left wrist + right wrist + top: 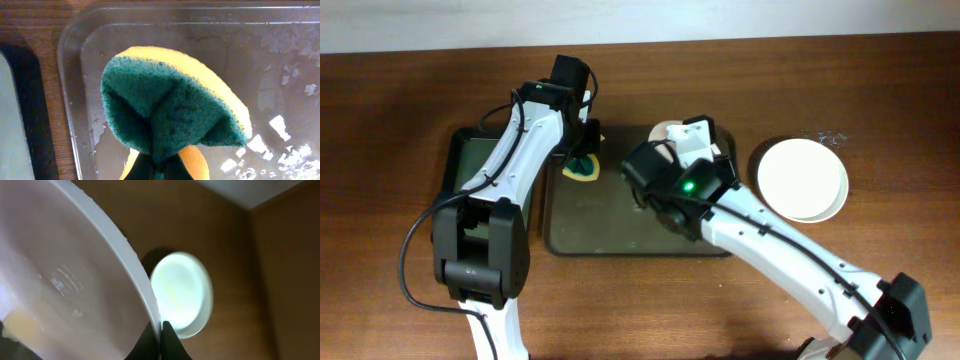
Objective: Clean dirty plates on tray and stack at the side
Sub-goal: 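Lift the plate with the right gripper and stack it on the right pile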
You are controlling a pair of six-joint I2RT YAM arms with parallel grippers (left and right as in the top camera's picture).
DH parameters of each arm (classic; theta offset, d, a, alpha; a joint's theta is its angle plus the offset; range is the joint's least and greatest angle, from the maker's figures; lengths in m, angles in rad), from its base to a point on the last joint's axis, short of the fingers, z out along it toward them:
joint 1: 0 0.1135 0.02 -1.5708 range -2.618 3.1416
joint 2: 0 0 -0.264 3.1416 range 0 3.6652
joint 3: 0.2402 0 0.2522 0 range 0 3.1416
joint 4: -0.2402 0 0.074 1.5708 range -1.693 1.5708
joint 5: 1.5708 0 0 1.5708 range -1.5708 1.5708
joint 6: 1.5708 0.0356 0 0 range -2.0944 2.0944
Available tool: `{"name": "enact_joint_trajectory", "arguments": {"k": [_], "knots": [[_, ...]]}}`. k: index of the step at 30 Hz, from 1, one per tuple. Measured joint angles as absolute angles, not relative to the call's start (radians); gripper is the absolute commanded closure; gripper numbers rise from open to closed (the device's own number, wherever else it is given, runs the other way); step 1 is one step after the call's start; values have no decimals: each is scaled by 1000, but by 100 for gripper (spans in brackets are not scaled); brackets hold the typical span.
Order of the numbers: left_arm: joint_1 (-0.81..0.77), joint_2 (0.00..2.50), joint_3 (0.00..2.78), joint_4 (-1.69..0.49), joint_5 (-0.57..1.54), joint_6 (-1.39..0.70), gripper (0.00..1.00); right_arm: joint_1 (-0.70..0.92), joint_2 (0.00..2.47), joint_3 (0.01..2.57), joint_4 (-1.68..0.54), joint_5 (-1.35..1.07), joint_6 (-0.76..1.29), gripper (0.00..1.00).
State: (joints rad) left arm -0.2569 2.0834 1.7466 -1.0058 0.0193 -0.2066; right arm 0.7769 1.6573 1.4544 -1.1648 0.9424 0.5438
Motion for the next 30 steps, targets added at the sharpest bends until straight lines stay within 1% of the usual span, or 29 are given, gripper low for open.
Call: {"name": "enact_joint_trajectory", "arguments": {"k": [6, 8, 13, 15, 18, 21, 22, 24, 27, 30], "knots": [[-258, 2083, 1747, -1006, 20, -207, 100, 842, 1657, 1454, -1174, 1212, 565, 96], [-258, 2083, 1747, -1006, 20, -207, 100, 847, 1657, 1454, -1174, 1258, 569, 96], [-258, 2083, 1747, -1006, 20, -207, 100, 847, 1657, 1454, -1174, 1294, 587, 96], [-258, 2083, 1747, -1006, 20, -207, 100, 840, 1657, 1454, -1171, 1267, 616, 96], [-258, 2083, 1747, -1006, 20, -207, 100, 774, 1657, 1454, -1156, 1095, 635, 96], [-258, 2083, 1747, -1005, 20, -207, 100, 587, 1658, 1454, -1124, 723, 578, 96], [-258, 2083, 1747, -1003, 20, -207, 100, 569, 1658, 1454, -1119, 699, 569, 96], [-258, 2083, 1747, -1003, 20, -207, 100, 414, 1658, 1454, -1084, 396, 476, 96], [-258, 2083, 1747, -1003, 20, -207, 100, 200, 1658, 1454, -1069, 94, 385, 96], [-258, 2083, 1747, -1003, 20, -207, 100, 35, 1658, 1454, -1071, -28, 355, 96]]}}
